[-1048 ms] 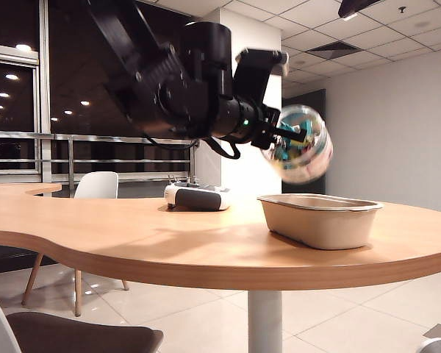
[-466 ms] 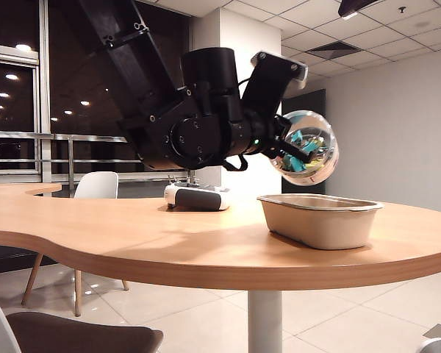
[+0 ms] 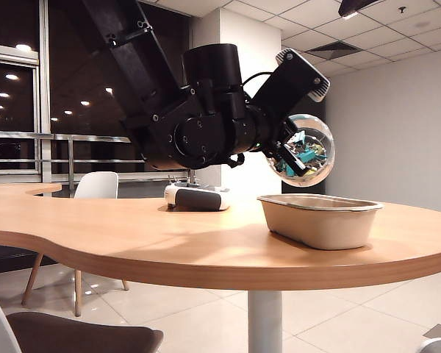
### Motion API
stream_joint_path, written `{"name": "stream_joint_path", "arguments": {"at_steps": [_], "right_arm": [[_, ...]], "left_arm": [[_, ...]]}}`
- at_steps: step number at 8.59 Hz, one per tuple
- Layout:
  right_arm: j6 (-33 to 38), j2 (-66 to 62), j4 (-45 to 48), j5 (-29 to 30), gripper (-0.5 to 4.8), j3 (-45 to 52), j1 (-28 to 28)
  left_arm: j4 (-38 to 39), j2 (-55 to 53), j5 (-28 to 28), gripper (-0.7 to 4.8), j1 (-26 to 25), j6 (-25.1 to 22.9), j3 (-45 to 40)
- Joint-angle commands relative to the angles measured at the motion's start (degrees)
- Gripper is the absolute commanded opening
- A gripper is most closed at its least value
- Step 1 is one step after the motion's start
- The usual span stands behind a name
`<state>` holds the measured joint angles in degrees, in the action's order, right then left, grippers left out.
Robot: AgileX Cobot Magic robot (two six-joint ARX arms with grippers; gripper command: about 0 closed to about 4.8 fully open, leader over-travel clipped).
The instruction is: Pick up the box filled with clips, pour some clips from it into the rectangular paper box, and then put the clip box back on the table.
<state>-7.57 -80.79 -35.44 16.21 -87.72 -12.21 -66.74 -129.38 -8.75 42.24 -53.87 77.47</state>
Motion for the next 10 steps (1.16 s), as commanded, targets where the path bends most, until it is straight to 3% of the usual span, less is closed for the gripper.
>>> {"name": "stream_joint_path", "arguments": {"at_steps": [1, 4, 8, 10], "right_arm": [[-0.2, 0.4, 0.5, -2.6, -0.07, -0.1, -0.1], [-0.2, 0.4, 0.5, -2.6, -0.07, -0.1, -0.1], [-0.2, 0.4, -0.3, -2.6, -0.07, -0.1, -0.1], [-0.6, 0.4, -0.4, -2.6, -0.07, -0.1, -0.1]], "left_arm": [[-4.0, 0.8, -0.3, -0.06, 0.6, -0.2, 0.0], [-3.7, 0.8, -0.5, -0.06, 0.6, -4.5, 0.0], [-11.9, 3.7, -2.8, -0.06, 0.8, -1.3, 0.0], [-10.6, 0.6, -2.6, -0.06, 0.7, 2.2, -0.1]]}}
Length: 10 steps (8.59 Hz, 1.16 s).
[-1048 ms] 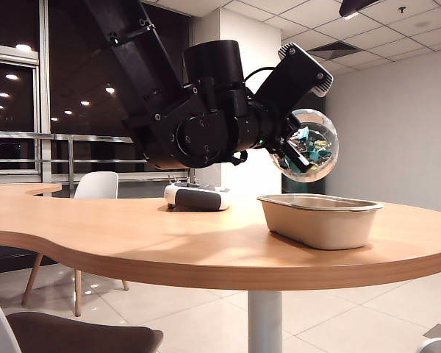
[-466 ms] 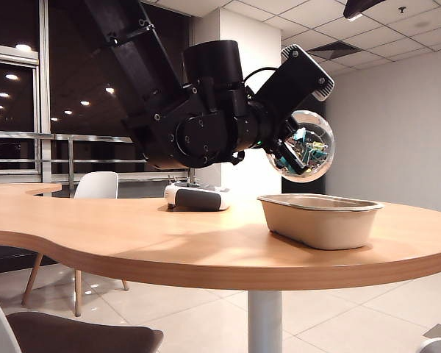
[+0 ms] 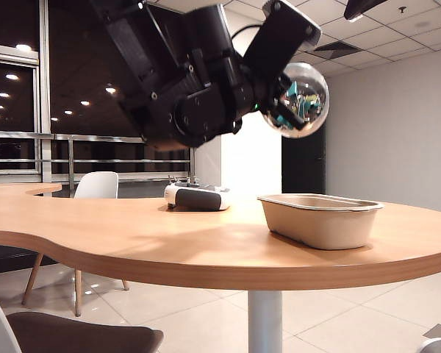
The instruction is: Pick up the box filled with clips, pour some clips from it into the rectangular paper box, and then put the clip box back on the table.
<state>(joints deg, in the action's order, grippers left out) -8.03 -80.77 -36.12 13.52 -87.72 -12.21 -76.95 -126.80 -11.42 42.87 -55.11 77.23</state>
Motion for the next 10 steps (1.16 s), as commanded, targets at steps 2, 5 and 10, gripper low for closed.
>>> {"name": "stream_joint_path", "arguments": {"at_steps": [2, 5, 10], "right_arm": [[-1.0, 0.3, -0.1, -1.7, -0.07, -0.1, -0.1], [-1.3, 0.3, 0.0, -2.0, -0.07, -0.1, -0.1], [-1.5, 0.3, 0.3, -2.1, -0.07, -0.1, -0.1]], "left_arm": [[-4.5, -5.3, 0.2, -0.06, 0.2, 8.7, 0.2], [4.2, -4.9, 6.3, -0.06, -1.6, -15.3, 0.4], [7.4, 0.1, 14.0, -0.06, -2.6, -30.4, -0.3]]}}
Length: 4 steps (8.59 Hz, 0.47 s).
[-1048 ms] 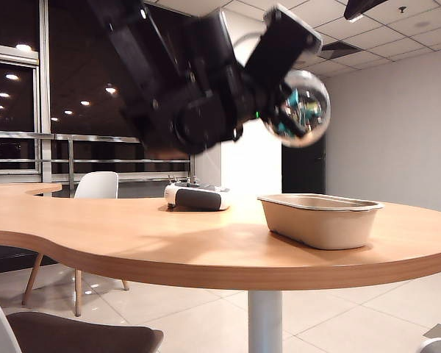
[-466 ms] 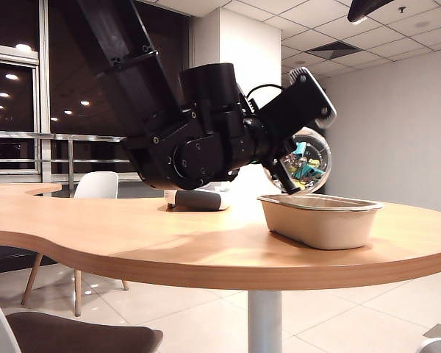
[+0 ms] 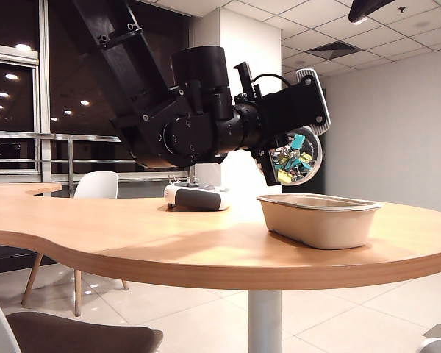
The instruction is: Pick up the box filled with clips, pour some clips from it into the rectangular paper box, and then put the clip box back on the table.
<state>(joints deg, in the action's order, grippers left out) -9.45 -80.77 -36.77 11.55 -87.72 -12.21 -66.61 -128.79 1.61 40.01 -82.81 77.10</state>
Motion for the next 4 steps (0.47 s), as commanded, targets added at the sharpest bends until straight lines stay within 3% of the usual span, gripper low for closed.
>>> {"name": "stream_joint_path", "arguments": {"at_steps": [1, 3, 4], "right_arm": [[0.0, 0.3, 0.9, -0.1, -0.07, -0.1, -0.1], [-0.3, 0.3, 0.4, -0.1, -0.07, -0.1, -0.1], [-0.3, 0.3, 0.2, -0.1, -0.07, -0.1, -0.1]], "left_arm": [[-3.2, 2.7, 1.1, -0.06, 0.2, -3.5, -0.2], [-6.1, 4.6, 4.0, -0.06, 0.2, -10.0, -0.5], [-8.3, 4.8, 3.6, -0.06, 0.2, -9.9, -0.5]]}}
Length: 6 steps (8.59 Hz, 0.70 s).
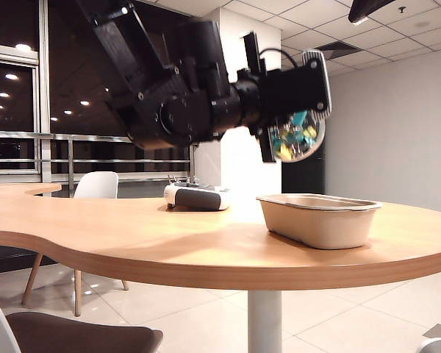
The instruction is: Pick up the box filled with clips, pour some clips from it into the rectangular paper box, and then put the clip box back on the table.
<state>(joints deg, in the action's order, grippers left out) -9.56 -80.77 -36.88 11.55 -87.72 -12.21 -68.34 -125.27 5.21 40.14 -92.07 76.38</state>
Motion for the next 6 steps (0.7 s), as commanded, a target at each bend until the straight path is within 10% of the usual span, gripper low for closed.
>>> {"name": "stream_joint_path", "arguments": {"at_steps": [1, 6], "right_arm": [[-0.9, 0.3, -0.7, -0.1, -0.07, -0.1, -0.1], [-1.0, 0.3, -1.1, -0.1, -0.07, 0.0, -0.1]], "left_arm": [[-6.3, 1.4, -0.1, -0.06, 0.7, 2.0, -0.3], [-3.3, -0.8, 0.2, -0.06, 1.4, 9.7, -2.0]]}}
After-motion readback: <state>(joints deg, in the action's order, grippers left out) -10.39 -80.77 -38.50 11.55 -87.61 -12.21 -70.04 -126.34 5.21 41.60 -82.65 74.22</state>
